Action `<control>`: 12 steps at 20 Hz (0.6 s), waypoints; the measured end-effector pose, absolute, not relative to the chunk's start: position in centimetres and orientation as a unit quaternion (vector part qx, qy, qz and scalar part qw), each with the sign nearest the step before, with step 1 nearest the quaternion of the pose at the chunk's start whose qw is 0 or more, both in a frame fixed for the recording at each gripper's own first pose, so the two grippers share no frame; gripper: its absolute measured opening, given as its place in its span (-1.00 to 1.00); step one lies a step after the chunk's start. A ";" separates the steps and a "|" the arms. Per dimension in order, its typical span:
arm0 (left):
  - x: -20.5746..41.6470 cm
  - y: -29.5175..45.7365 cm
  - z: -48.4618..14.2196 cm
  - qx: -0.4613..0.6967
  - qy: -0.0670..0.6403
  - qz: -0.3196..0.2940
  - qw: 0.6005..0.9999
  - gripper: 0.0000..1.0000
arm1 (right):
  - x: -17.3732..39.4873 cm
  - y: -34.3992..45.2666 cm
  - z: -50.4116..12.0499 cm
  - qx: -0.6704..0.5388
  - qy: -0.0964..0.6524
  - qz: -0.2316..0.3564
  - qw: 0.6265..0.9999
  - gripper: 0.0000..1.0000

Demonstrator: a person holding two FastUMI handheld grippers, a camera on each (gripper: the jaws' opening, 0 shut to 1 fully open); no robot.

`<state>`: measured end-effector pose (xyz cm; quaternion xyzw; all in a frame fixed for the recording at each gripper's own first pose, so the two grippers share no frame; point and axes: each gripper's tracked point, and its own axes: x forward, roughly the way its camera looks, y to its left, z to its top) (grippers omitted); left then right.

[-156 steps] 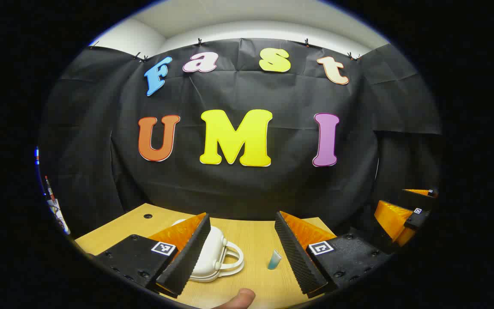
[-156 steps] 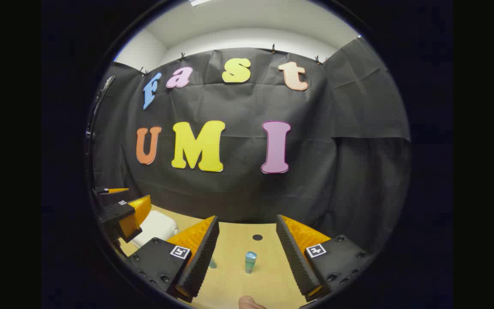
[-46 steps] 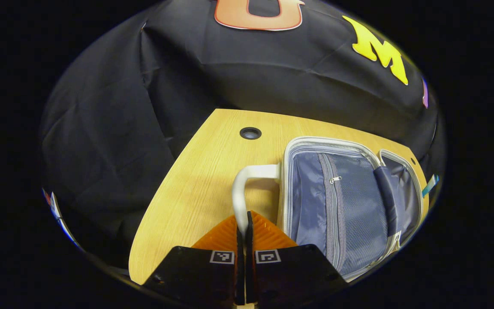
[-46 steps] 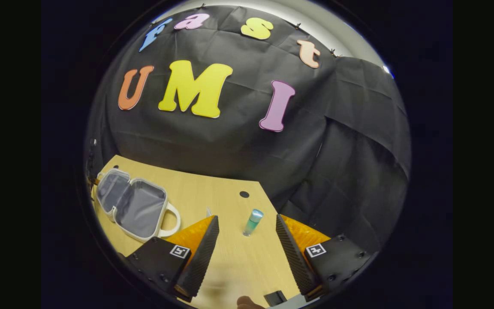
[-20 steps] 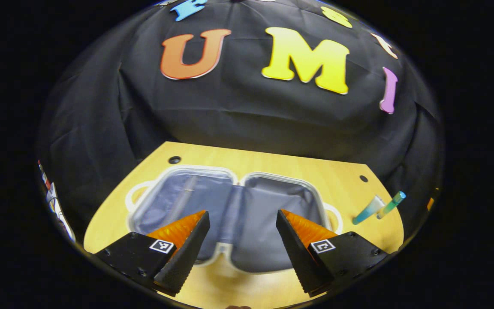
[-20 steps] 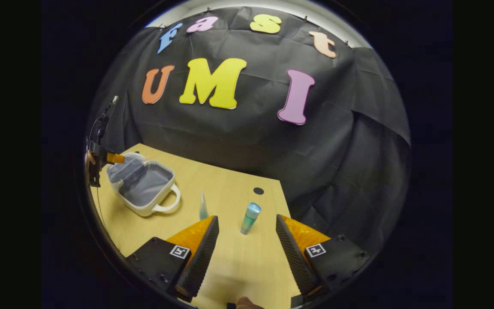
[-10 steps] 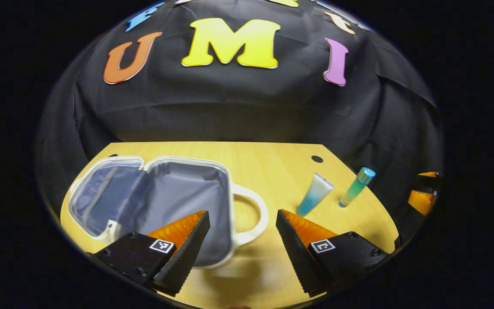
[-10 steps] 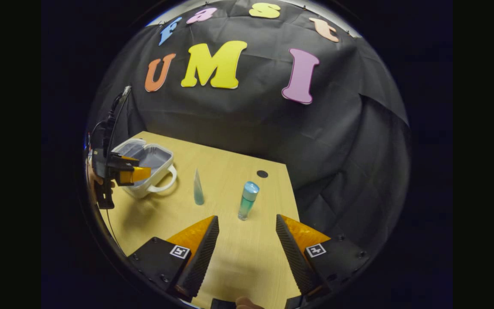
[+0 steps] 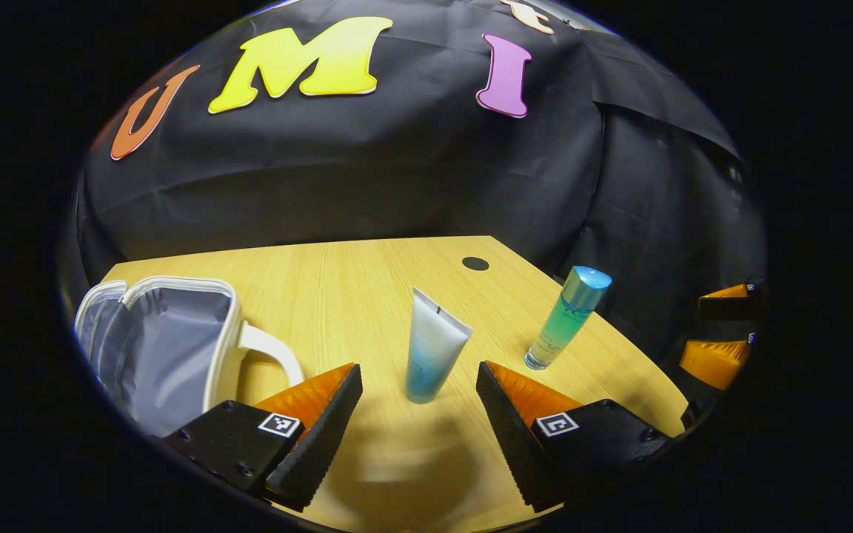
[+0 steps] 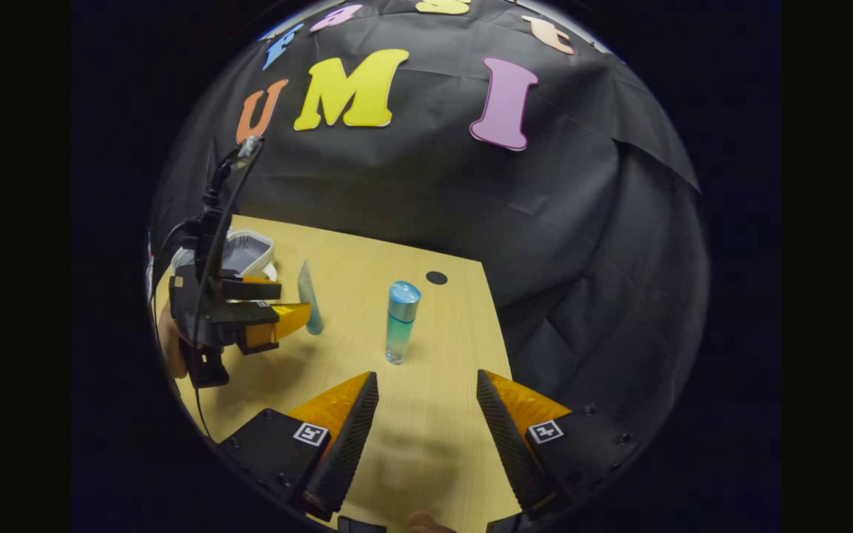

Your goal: First open the suitcase, pack the skin care products into it, and then close the suitcase.

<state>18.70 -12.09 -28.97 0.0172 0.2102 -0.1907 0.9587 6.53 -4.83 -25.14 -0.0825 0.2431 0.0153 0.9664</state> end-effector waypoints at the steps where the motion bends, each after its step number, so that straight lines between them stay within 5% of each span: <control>1: 19.5 -12.4 -29.6 0.023 0.212 -0.186 0.959 0.96 | 6.9 -5.0 -25.3 -0.078 0.243 0.011 0.967 0.58; 6: 22.6 -12.5 -32.0 0.066 0.219 -0.160 0.960 0.89 | 8.4 -5.5 -25.7 -0.063 0.242 -0.002 0.968 0.58; 7: 22.8 -12.8 -32.3 0.063 0.223 -0.162 0.959 0.63 | 8.6 -5.4 -25.7 -0.064 0.242 -0.003 0.968 0.58; 9: 22.7 -13.1 -32.9 0.063 0.230 -0.161 0.958 0.36 | 9.2 -5.3 -25.9 -0.063 0.242 -0.001 0.968 0.58; 11: 22.4 -13.4 -32.7 0.053 0.230 -0.168 0.957 0.29 | 10.0 -4.8 -25.8 -0.059 0.241 0.004 0.969 0.58; 12: 22.3 -13.6 -32.7 0.049 0.232 -0.173 0.956 0.06 | 10.5 -4.5 -25.7 -0.055 0.238 0.007 0.970 0.58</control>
